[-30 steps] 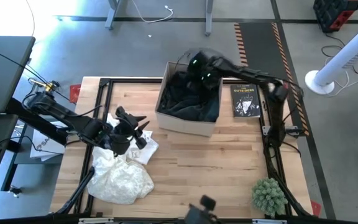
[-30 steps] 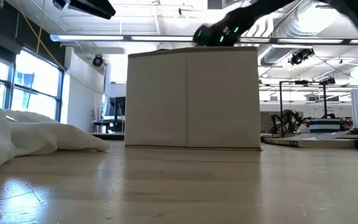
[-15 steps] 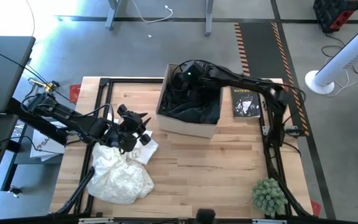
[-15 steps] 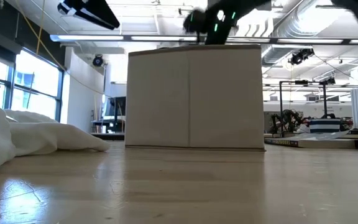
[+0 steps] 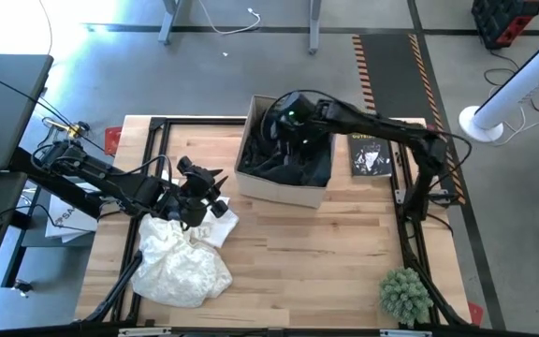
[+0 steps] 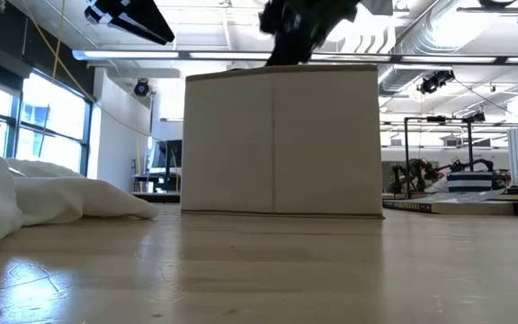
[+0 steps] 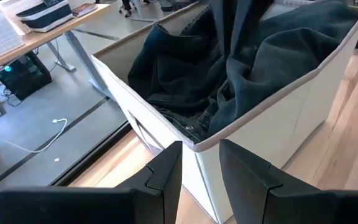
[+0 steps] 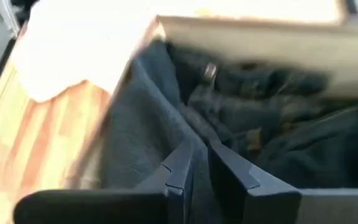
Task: Sort clothes
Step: Adjust the dark blue pants in the laundry organizer
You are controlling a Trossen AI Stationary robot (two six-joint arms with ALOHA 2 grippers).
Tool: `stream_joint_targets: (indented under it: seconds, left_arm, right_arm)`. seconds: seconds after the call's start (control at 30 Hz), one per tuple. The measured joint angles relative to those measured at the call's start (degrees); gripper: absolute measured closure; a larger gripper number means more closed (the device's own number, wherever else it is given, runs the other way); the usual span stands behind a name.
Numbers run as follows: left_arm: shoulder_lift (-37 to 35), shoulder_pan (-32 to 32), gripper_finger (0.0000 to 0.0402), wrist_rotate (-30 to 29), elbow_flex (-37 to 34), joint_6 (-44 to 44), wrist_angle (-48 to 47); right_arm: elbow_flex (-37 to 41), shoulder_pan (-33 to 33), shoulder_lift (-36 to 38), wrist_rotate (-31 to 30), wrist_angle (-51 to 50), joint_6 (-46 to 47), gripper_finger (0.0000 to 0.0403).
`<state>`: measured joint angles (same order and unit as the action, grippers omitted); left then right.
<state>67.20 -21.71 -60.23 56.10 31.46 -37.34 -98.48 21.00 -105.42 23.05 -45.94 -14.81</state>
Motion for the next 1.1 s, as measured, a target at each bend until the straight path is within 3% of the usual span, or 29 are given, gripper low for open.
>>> stream_joint_targets:
  seconds: [0.13, 0.2, 0.3, 0.37, 0.53, 0.73, 0.87, 1.1]
  left_arm:
    - [0.00, -0.04, 0.0296, 0.76, 0.00, 0.00, -0.01]
    - [0.00, -0.07, 0.0296, 1.57, 0.00, 0.01, -0.02]
    - [0.00, -0.07, 0.0296, 2.38, 0.00, -0.01, -0.02]
    - [0.00, -0.07, 0.0296, 2.69, 0.00, 0.00, -0.04]
    - [0.00, 0.00, 0.0296, 2.57, 0.00, 0.00, -0.02]
    - [0.00, 0.00, 0.0296, 2.62, 0.00, 0.81, -0.17]
    - [0.00, 0.00, 0.0296, 2.66, 0.00, 1.08, -0.30]
    - [0.00, 0.00, 0.0296, 2.67, 0.00, 1.36, -0.43]
  right_arm:
    - [0.00, 0.24, -8.14, -2.60, 0.03, 0.83, 0.0359]
    - [-0.07, 0.61, -12.65, -7.16, 0.53, 2.33, 0.0359]
    - [-0.48, 0.97, -17.75, -19.17, 0.50, 6.08, 0.0359]
    - [-0.58, 1.83, -18.90, -20.16, -1.31, 6.39, 0.0359]
    - [-4.47, 2.44, -17.26, -13.57, -7.68, 5.51, 0.0359]
    - [-11.35, -0.23, -8.18, -16.49, -10.76, -0.46, 0.0359]
    - [-11.36, -0.21, -3.01, -20.21, -8.09, -4.56, 0.0359]
    - [-8.85, 6.05, -1.76, -28.49, 5.69, 6.85, 0.0359]
